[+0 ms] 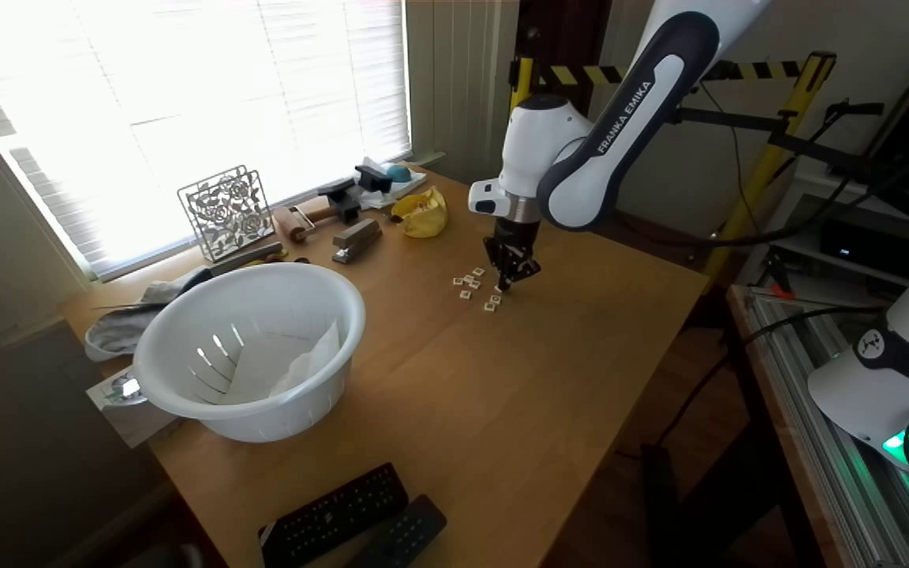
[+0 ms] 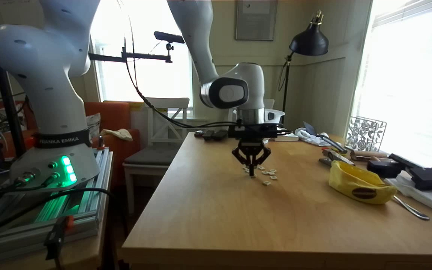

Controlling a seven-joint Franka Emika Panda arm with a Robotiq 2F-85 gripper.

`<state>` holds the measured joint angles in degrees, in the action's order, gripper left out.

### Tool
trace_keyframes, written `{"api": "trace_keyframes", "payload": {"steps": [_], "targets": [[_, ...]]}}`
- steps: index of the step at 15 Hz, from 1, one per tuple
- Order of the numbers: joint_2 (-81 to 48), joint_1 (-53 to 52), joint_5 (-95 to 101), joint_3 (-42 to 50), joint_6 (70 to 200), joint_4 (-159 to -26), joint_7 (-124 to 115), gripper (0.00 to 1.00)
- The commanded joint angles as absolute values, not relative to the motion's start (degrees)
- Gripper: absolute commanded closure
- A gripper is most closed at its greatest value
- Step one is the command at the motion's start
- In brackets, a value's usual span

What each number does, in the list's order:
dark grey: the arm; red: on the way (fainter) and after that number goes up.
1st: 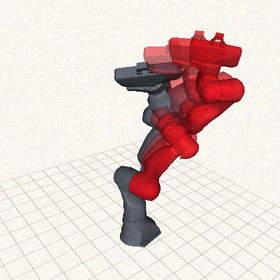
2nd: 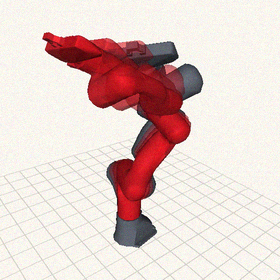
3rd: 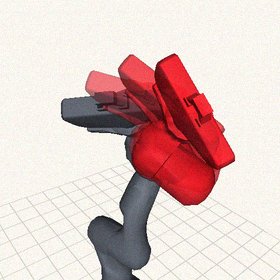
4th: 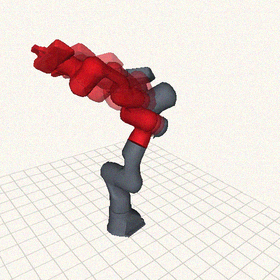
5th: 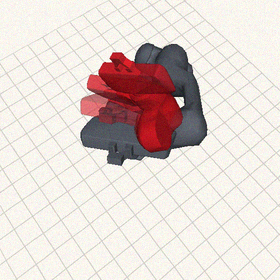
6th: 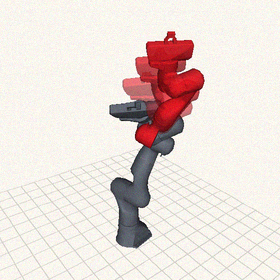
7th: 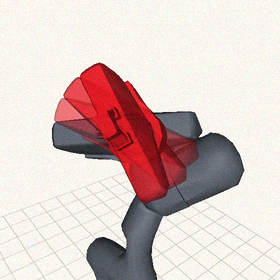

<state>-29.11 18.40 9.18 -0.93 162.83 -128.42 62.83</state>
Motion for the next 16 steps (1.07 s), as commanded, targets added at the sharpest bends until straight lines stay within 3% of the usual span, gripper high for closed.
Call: {"api": "trace_keyframes", "payload": {"steps": [1, 16], "targets": [[-28.40, 19.79, 8.95, -1.63, 163.39, -130.56, 64.39, 1.00], [-26.33, 30.84, -7.01, -12.62, 163.28, -131.36, 67.47, 1.00]]}}
